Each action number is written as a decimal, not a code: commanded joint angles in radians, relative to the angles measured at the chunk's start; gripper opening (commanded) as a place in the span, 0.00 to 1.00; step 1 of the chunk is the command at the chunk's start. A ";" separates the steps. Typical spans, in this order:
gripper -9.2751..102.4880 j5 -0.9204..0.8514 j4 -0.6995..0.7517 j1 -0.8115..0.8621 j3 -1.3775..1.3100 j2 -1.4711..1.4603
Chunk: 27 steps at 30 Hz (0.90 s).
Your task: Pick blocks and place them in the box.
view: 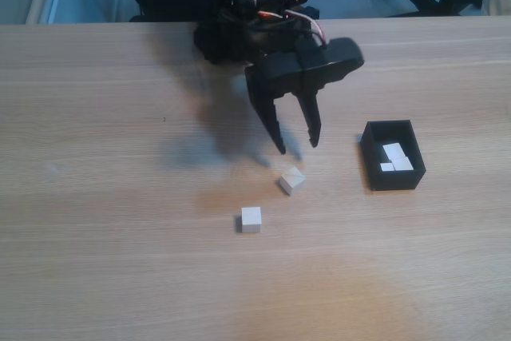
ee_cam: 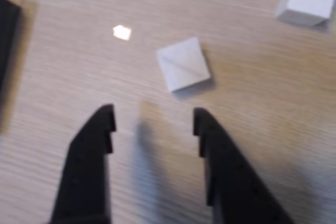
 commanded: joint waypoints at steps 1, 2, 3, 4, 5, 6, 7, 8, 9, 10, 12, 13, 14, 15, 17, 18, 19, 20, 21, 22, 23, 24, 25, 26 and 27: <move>0.22 -0.028 -0.046 0.014 -0.029 -0.048; 0.23 -0.034 -0.049 0.018 -0.041 -0.067; 0.23 -0.038 -0.049 0.023 -0.054 -0.086; 0.23 -0.043 -0.049 0.028 -0.067 -0.106; 0.23 -0.048 -0.044 0.031 -0.084 -0.124; 0.23 -0.049 -0.041 0.034 -0.101 -0.144; 0.23 -0.051 -0.038 0.037 -0.118 -0.164; 0.23 -0.051 -0.034 0.038 -0.135 -0.183; 0.23 -0.051 -0.028 0.040 -0.153 -0.199; 0.23 -0.051 -0.025 0.041 -0.169 -0.215; 0.23 -0.057 -0.021 0.041 -0.193 -0.242; 0.23 -0.061 -0.018 0.041 -0.206 -0.256; 0.23 -0.064 -0.017 0.043 -0.215 -0.267; 0.23 -0.064 -0.014 0.043 -0.224 -0.278; 0.23 -0.066 -0.006 0.043 -0.241 -0.301; 0.23 -0.066 -0.006 0.043 -0.247 -0.313; 0.23 -0.061 -0.006 0.044 -0.256 -0.327; 0.23 -0.058 -0.005 0.046 -0.265 -0.339; 0.23 -0.057 -0.005 0.049 -0.273 -0.351; 0.23 -0.055 -0.005 0.049 -0.279 -0.365; 0.23 -0.055 -0.008 0.051 -0.285 -0.377; 0.23 -0.058 -0.014 0.052 -0.290 -0.390; 0.23 -0.058 -0.020 0.054 -0.296 -0.402; 0.23 -0.061 -0.028 0.055 -0.301 -0.414; 0.23 -0.063 -0.031 0.055 -0.305 -0.425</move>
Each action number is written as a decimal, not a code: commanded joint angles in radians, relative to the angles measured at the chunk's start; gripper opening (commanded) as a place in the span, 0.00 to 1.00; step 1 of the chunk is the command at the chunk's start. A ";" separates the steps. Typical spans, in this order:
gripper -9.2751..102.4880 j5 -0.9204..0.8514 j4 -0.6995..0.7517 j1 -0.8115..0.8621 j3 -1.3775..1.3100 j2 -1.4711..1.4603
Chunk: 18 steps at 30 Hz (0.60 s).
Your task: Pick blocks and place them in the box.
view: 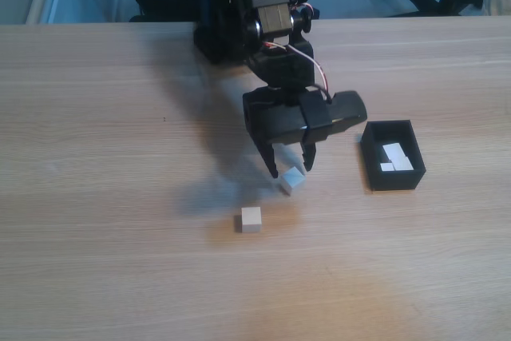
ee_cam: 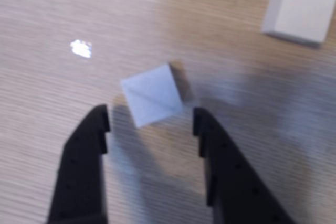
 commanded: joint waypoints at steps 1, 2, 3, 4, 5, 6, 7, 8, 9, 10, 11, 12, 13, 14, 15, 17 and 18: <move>0.23 -0.006 -0.021 0.008 -0.066 -0.020; 0.23 -0.005 -0.025 0.008 -0.072 -0.032; 0.23 -0.002 -0.028 0.008 -0.080 -0.043; 0.23 0.000 -0.031 0.008 -0.087 -0.054; 0.23 0.000 -0.034 0.008 -0.094 -0.064; 0.23 0.000 -0.037 0.008 -0.100 -0.074; 0.23 -0.002 -0.040 0.008 -0.104 -0.081; 0.23 -0.005 -0.043 0.009 -0.109 -0.091; 0.23 -0.008 -0.046 0.011 -0.112 -0.097; 0.23 -0.009 -0.048 0.011 -0.115 -0.103; 0.23 -0.011 -0.049 0.011 -0.117 -0.107; 0.22 -0.014 -0.049 0.012 -0.121 -0.115; 0.22 -0.014 -0.049 0.012 -0.126 -0.121; 0.21 -0.014 -0.049 0.012 -0.130 -0.127; 0.20 -0.014 -0.049 0.012 -0.137 -0.133; 0.18 -0.014 -0.044 0.011 -0.147 -0.143; 0.17 -0.014 -0.038 0.009 -0.153 -0.146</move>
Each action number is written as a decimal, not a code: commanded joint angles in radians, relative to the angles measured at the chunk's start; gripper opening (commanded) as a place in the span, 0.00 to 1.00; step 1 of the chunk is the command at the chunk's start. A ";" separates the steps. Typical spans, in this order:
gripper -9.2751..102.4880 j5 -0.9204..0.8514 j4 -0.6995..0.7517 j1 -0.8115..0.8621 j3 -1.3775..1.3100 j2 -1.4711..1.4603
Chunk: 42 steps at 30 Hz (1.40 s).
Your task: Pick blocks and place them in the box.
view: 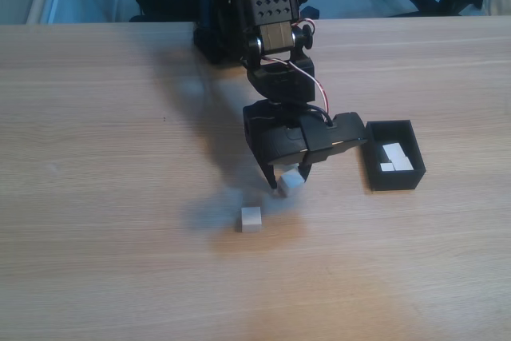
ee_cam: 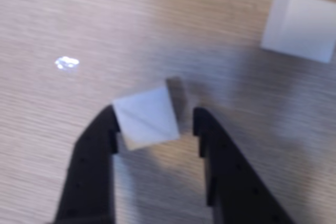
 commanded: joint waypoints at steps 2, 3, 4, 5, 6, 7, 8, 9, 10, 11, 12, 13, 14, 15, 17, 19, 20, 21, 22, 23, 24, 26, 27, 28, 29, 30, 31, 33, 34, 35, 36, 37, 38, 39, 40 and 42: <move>0.14 -0.006 0.000 -0.002 -0.067 -0.002; 0.12 -0.006 0.002 -0.003 -0.067 -0.002; 0.09 -0.002 0.003 -0.005 -0.069 -0.002; 0.08 0.000 0.009 -0.005 -0.069 0.000; 0.08 -0.005 0.018 -0.006 -0.069 0.006; 0.08 -0.009 0.031 -0.006 -0.069 0.012; 0.08 -0.011 0.043 -0.009 -0.067 0.021; 0.08 -0.011 0.052 -0.014 -0.064 0.035; 0.08 -0.011 0.061 -0.021 -0.061 0.052; 0.08 -0.011 0.077 -0.031 -0.061 0.072; 0.08 -0.008 0.094 -0.043 -0.061 0.094; 0.08 -0.005 0.118 -0.058 -0.069 0.117; 0.08 0.000 0.140 -0.077 -0.077 0.138; 0.08 0.006 0.164 -0.097 -0.087 0.160; 0.08 0.015 0.227 -0.146 -0.123 0.190; 0.08 0.040 0.285 -0.199 -0.170 0.206; 0.08 0.055 0.321 -0.225 -0.201 0.206; 0.08 0.074 0.350 -0.255 -0.235 0.202; 0.08 0.094 0.376 -0.281 -0.267 0.195; 0.08 0.114 0.402 -0.305 -0.304 0.184; 0.08 0.137 0.428 -0.330 -0.341 0.170; 0.08 0.181 0.472 -0.368 -0.414 0.135; 0.08 0.199 0.492 -0.385 -0.446 0.118; 0.08 0.216 0.509 -0.399 -0.479 0.098; 0.08 0.235 0.525 -0.410 -0.508 0.080; 0.08 0.252 0.543 -0.420 -0.535 0.060; 0.08 0.265 0.560 -0.428 -0.561 0.043; 0.08 0.288 0.589 -0.437 -0.603 0.011; 0.08 0.298 0.601 -0.440 -0.621 -0.003; 0.08 0.307 0.612 -0.440 -0.638 -0.018; 0.08 0.313 0.623 -0.443 -0.653 -0.032; 0.08 0.318 0.635 -0.445 -0.669 -0.046; 0.08 0.325 0.647 -0.448 -0.687 -0.061; 0.08 0.336 0.661 -0.451 -0.707 -0.077; 0.09 0.347 0.676 -0.453 -0.727 -0.091; 0.10 0.380 0.709 -0.459 -0.772 -0.120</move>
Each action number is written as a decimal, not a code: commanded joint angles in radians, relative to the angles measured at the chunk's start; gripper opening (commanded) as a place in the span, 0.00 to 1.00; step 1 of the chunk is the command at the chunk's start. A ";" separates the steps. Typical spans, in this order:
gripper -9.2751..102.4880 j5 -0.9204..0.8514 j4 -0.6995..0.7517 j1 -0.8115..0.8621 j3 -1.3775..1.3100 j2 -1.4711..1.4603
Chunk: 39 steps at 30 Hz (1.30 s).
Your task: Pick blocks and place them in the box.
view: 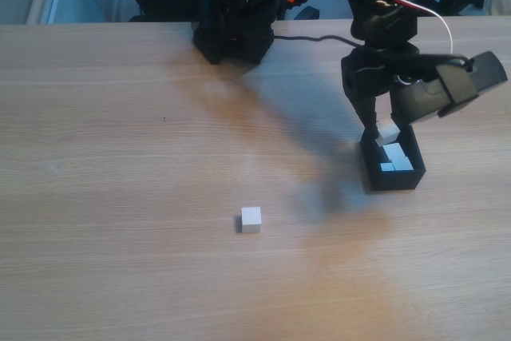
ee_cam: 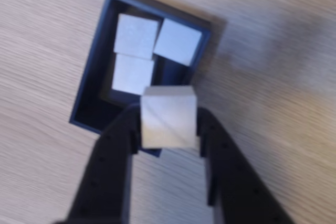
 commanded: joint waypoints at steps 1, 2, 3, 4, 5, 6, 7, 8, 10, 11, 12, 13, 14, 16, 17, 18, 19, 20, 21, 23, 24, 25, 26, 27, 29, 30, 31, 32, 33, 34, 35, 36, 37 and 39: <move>0.12 0.051 0.043 -0.014 -0.114 -0.023; 0.13 0.066 0.057 -0.015 -0.130 -0.032; 0.14 0.083 0.069 -0.017 -0.144 -0.041; 0.17 0.091 0.084 -0.020 -0.155 -0.049; 0.19 0.097 0.100 -0.021 -0.160 -0.054; 0.21 0.106 0.110 -0.021 -0.161 -0.055; 0.21 0.115 0.121 -0.023 -0.161 -0.057; 0.22 0.126 0.133 -0.021 -0.161 -0.058; 0.23 0.138 0.158 -0.014 -0.153 -0.057; 0.23 0.144 0.169 -0.009 -0.147 -0.055; 0.23 0.150 0.173 -0.002 -0.141 -0.051; 0.22 0.153 0.179 0.011 -0.132 -0.044; 0.20 0.156 0.187 0.025 -0.124 -0.037; 0.15 0.166 0.201 0.061 -0.094 -0.015; 0.14 0.161 0.204 0.083 -0.069 0.000; 0.14 0.152 0.206 0.106 -0.040 0.017; 0.13 0.138 0.206 0.132 -0.011 0.034; 0.13 0.120 0.204 0.160 0.020 0.048; 0.12 0.104 0.199 0.187 0.048 0.061; 0.11 0.069 0.176 0.245 0.097 0.083; 0.10 0.051 0.163 0.273 0.117 0.091; 0.10 0.031 0.149 0.301 0.132 0.095; 0.11 0.011 0.135 0.327 0.144 0.095; 0.11 -0.006 0.117 0.350 0.153 0.095; 0.13 -0.035 0.083 0.391 0.161 0.087; 0.14 -0.046 0.063 0.408 0.161 0.080; 0.16 -0.057 0.041 0.425 0.161 0.072; 0.16 -0.071 0.020 0.442 0.160 0.063; 0.17 -0.084 0.003 0.456 0.155 0.052; 0.18 -0.094 -0.012 0.469 0.152 0.041; 0.18 -0.107 -0.026 0.483 0.147 0.031; 0.19 -0.124 -0.038 0.495 0.144 0.020; 0.19 -0.140 -0.052 0.509 0.143 0.009; 0.20 -0.176 -0.074 0.534 0.143 -0.009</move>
